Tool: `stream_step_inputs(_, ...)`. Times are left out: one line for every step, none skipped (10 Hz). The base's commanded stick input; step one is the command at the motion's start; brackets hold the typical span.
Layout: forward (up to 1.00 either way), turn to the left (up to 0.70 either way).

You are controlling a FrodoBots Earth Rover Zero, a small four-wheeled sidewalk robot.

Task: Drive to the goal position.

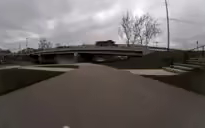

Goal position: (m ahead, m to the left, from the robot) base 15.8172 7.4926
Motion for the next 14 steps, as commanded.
stream_step_inputs(1.0, 0.0)
stream_step_inputs(1.0, 0.0)
stream_step_inputs(1.0, 0.0)
stream_step_inputs(1.0, 0.0)
stream_step_inputs(1.0, 0.0)
stream_step_inputs(1.0, 0.0)
stream_step_inputs(1.0, 0.0)
stream_step_inputs(1.0, 0.0)
stream_step_inputs(1.0, 0.0)
stream_step_inputs(1.0, 0.0)
stream_step_inputs(1.0, 0.0)
stream_step_inputs(1.0, 0.0)
stream_step_inputs(1.0, 0.0)
stream_step_inputs(1.0, 0.0)
